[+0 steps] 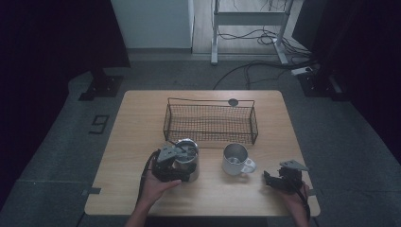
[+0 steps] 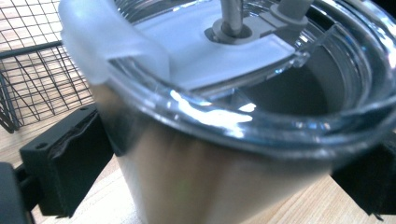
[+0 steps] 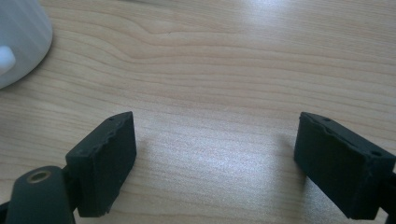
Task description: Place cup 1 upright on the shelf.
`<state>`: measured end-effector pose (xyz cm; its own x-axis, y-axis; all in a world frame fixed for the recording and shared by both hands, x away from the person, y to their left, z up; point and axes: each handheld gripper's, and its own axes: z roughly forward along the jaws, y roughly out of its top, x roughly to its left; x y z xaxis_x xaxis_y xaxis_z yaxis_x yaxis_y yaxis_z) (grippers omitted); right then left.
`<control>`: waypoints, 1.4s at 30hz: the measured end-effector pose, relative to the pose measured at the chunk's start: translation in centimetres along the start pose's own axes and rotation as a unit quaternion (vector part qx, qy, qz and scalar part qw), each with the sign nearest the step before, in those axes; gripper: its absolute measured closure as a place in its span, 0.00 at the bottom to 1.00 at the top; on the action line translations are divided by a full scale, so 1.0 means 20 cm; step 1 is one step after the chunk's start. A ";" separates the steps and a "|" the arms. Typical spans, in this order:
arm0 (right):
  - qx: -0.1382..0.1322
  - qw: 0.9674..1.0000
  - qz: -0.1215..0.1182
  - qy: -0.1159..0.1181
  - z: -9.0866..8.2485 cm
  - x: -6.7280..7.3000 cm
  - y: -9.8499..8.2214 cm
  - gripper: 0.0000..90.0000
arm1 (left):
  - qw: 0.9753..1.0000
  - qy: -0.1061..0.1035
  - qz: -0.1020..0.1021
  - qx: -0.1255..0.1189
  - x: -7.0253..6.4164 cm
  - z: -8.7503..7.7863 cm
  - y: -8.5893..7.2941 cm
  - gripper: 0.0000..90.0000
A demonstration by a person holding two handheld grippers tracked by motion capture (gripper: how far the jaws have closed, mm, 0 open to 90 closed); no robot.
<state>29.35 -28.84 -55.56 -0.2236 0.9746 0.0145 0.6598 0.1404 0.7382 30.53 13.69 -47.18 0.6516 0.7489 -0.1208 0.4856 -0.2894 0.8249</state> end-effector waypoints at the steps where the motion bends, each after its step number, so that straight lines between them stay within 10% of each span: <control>1: -0.001 1.000 0.000 0.000 0.00 0.00 0.00 0.14 | 1.000 0.001 0.000 0.000 0.00 0.00 0.00 0.01; 42: -0.001 1.000 0.000 0.001 0.00 0.00 0.00 0.14 | 0.999 0.030 0.019 -0.030 -0.02 0.11 0.01 0.04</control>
<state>29.36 -28.83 -55.57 -0.2237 0.9745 0.0159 0.6591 0.1392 0.7390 31.62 11.98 -48.07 0.6326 0.7724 -0.0564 0.4230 -0.2835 0.8606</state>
